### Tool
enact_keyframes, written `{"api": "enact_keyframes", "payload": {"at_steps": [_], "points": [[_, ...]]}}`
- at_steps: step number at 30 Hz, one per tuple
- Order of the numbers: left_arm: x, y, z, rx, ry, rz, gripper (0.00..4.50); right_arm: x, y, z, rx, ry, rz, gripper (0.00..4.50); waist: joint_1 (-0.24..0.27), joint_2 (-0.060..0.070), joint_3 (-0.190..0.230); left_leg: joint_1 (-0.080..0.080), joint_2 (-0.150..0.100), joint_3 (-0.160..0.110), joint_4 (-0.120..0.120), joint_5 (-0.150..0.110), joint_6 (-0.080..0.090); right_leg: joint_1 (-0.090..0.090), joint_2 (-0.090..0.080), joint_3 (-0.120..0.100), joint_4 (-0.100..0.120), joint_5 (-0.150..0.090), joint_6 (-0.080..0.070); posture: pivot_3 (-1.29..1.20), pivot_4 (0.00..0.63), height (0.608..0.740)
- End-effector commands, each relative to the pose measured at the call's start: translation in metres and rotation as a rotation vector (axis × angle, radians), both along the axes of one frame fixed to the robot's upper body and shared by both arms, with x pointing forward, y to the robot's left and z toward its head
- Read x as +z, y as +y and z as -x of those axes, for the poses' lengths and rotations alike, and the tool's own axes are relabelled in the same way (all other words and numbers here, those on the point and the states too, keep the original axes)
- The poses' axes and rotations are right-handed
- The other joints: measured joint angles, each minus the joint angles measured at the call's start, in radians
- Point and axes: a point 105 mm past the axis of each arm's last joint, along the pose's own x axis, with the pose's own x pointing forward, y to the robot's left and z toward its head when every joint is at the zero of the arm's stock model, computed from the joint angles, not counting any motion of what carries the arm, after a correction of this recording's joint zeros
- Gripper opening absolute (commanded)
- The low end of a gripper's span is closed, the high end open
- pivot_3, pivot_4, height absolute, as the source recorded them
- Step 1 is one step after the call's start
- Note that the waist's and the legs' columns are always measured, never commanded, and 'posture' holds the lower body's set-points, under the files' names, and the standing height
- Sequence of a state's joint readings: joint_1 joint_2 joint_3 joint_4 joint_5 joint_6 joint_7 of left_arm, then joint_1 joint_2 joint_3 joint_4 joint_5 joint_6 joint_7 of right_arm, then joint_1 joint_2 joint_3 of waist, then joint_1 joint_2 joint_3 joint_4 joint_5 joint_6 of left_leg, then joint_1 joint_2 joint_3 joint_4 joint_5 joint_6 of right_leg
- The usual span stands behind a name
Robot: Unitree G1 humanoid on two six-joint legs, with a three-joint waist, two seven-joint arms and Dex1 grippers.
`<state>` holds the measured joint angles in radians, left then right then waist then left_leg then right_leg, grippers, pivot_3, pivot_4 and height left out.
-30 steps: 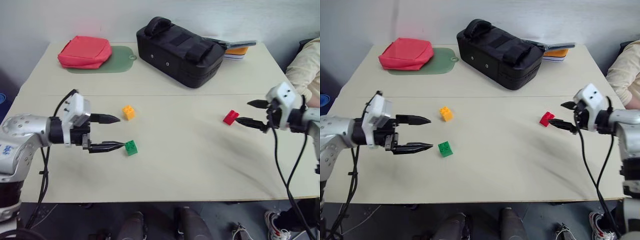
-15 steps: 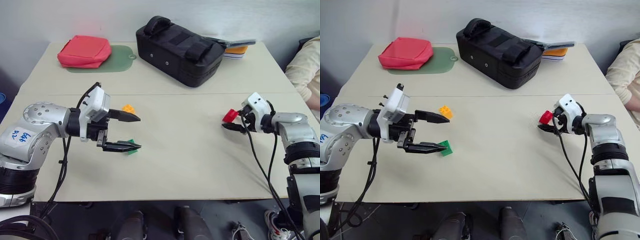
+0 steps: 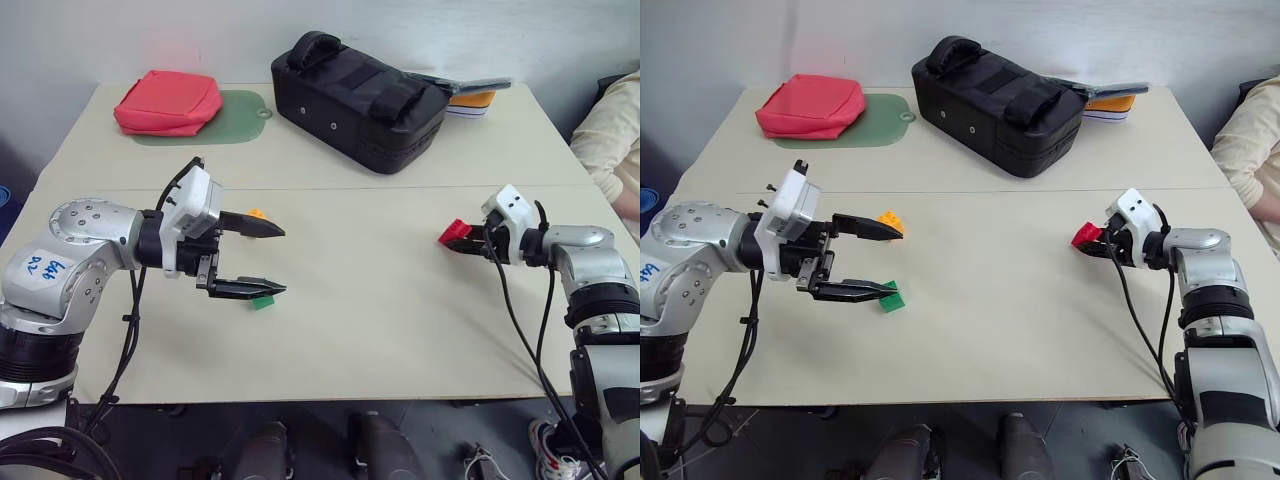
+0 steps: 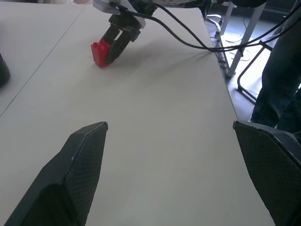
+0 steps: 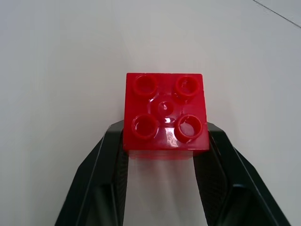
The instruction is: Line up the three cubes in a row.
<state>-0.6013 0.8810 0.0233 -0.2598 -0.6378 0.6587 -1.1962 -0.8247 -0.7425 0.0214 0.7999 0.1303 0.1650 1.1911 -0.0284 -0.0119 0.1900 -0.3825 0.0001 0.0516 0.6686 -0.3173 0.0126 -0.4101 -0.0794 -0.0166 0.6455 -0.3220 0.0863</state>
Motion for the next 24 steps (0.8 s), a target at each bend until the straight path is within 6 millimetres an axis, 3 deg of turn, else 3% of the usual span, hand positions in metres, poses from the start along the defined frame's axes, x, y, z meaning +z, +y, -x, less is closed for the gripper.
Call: {"api": "enact_keyframes", "payload": {"at_steps": [1,4,7,13,24], "points": [[0.004,-0.003,0.011,-0.067,-0.019,-0.018,4.5,0.031,0.029,0.044,0.294,-0.076,0.037,1.49,0.003,0.0,0.0,-0.001,0.0,-0.001,0.0,0.0,0.0,-0.001,0.0,0.0,0.0,0.0,0.0,0.0,0.15,0.74],[-0.009,-0.003,0.022,-0.136,-0.008,-0.097,4.5,0.016,0.053,0.092,0.501,-0.043,0.129,1.49,0.008,0.0,0.0,-0.004,0.0,-0.003,0.002,0.0,0.0,-0.002,0.0,-0.002,0.0,0.0,0.0,0.0,0.15,0.74],[-0.017,-0.001,0.027,-0.18,-0.011,-0.15,4.5,0.006,0.067,0.12,0.615,-0.021,0.152,1.49,0.011,0.0,0.0,-0.004,0.0,-0.003,0.005,0.0,0.0,-0.001,0.0,-0.002,0.0,0.0,0.001,0.0,0.15,0.74],[-0.02,-0.005,0.029,-0.221,-0.03,-0.166,4.5,-0.021,0.068,0.122,0.606,0.008,0.189,1.49,0.009,0.0,0.0,-0.003,0.0,-0.004,0.011,-0.001,0.002,0.001,0.0,-0.001,0.0,0.001,0.001,0.0,0.15,0.74],[-0.022,-0.004,0.028,-0.211,-0.043,-0.169,4.5,-0.033,0.068,0.125,0.652,0.02,0.227,1.49,0.023,0.0,0.0,-0.004,0.0,-0.004,0.012,-0.002,0.003,0.0,0.0,-0.001,0.0,0.001,0.001,0.0,0.15,0.74]]}}
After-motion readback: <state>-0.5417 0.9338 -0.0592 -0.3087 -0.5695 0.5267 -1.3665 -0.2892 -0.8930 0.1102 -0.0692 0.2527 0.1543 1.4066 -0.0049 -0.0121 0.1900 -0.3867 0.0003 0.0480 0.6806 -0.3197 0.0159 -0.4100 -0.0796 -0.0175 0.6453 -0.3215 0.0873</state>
